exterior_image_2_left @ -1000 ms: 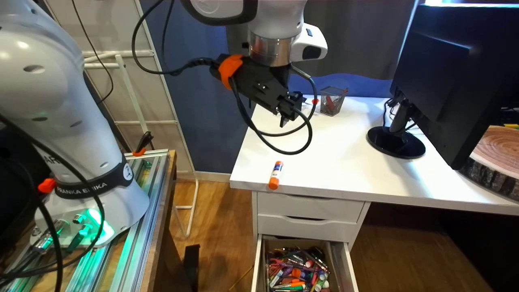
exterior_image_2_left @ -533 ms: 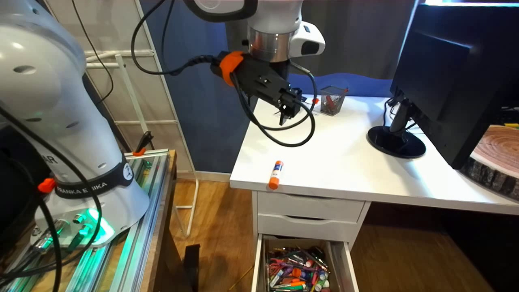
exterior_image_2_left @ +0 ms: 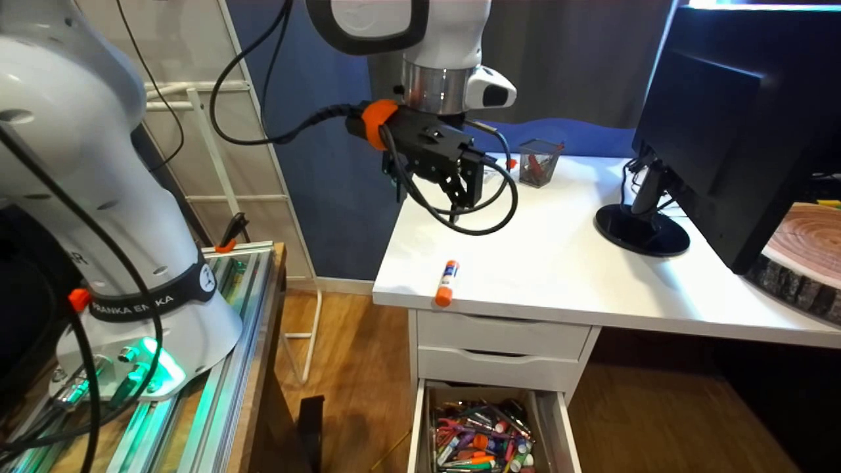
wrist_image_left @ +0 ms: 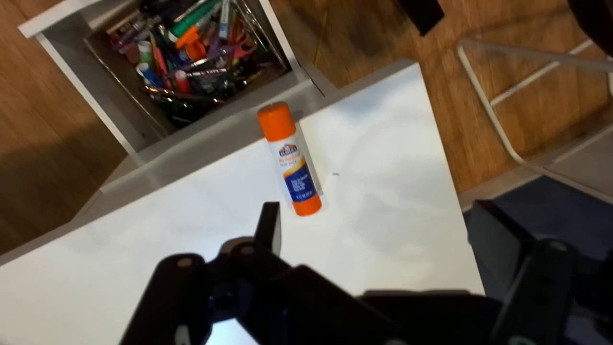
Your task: Place the stick of glue upright on the desk
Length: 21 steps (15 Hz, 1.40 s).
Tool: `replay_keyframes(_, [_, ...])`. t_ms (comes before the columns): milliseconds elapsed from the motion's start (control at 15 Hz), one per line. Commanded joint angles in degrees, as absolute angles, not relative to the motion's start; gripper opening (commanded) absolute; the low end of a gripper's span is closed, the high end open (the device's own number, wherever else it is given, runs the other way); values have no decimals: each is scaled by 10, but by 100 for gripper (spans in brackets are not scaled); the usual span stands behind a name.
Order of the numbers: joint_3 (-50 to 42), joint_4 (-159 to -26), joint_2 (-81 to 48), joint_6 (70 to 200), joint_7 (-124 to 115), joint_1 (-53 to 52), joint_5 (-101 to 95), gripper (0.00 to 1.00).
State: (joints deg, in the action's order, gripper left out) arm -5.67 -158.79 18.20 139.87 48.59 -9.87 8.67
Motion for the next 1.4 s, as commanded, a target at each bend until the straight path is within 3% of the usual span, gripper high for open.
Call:
replay_keyframes(0, [23, -1582, 149, 1416, 369, -74, -40, 100])
replay_keyframes(400, [110, -1536, 79, 1385, 143, -69, -276, 100])
replay_keyframes(1000, [85, -1562, 109, 1394, 184, -87, -225, 100])
replay_keyframes(1333, [110, -1501, 6, 1356, 94, -76, -338, 100])
